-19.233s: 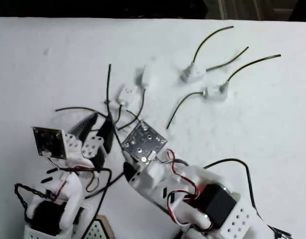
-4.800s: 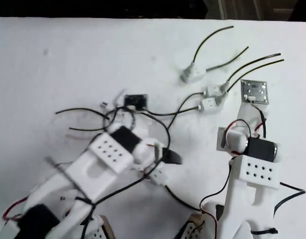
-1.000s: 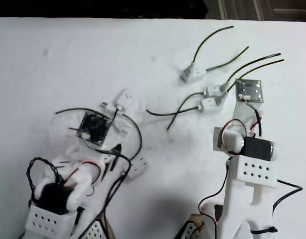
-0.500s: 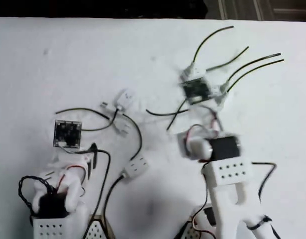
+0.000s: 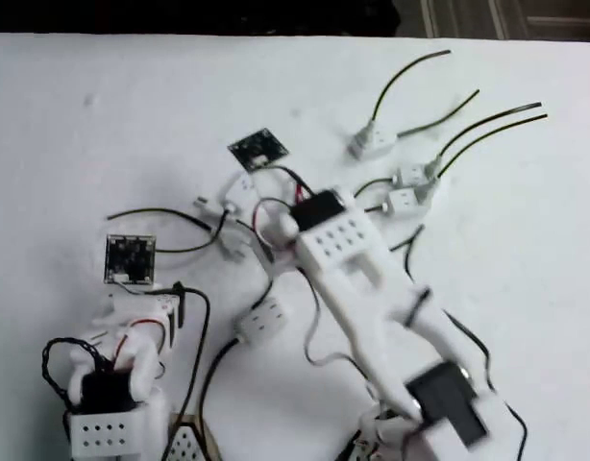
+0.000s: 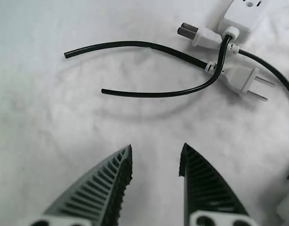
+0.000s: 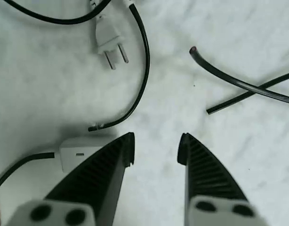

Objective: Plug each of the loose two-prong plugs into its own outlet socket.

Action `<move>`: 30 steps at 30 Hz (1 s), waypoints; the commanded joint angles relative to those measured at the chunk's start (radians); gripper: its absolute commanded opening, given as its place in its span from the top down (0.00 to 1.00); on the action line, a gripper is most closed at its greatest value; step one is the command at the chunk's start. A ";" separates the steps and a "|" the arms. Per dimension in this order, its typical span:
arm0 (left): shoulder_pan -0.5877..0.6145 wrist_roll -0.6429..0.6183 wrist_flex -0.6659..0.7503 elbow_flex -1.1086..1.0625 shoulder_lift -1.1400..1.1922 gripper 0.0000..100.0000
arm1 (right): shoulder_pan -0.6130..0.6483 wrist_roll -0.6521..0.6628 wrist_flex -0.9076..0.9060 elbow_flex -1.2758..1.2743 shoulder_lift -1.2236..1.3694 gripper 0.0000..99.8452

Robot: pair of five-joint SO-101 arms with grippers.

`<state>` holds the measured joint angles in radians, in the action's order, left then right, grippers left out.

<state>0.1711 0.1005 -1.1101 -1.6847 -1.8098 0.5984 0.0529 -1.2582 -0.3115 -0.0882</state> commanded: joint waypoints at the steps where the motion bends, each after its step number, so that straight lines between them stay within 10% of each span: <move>1: 0.007 -0.005 0.051 -0.006 -0.008 0.82 | 0.013 -0.012 0.033 0.097 0.122 0.84; 30: 0.007 -0.012 -0.138 -0.008 -0.007 0.82 | 0.015 -0.008 0.257 0.101 0.435 0.93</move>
<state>0.1711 0.1005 -1.2329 -1.6955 -1.8098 0.6030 0.0468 -1.0127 -0.2317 0.3322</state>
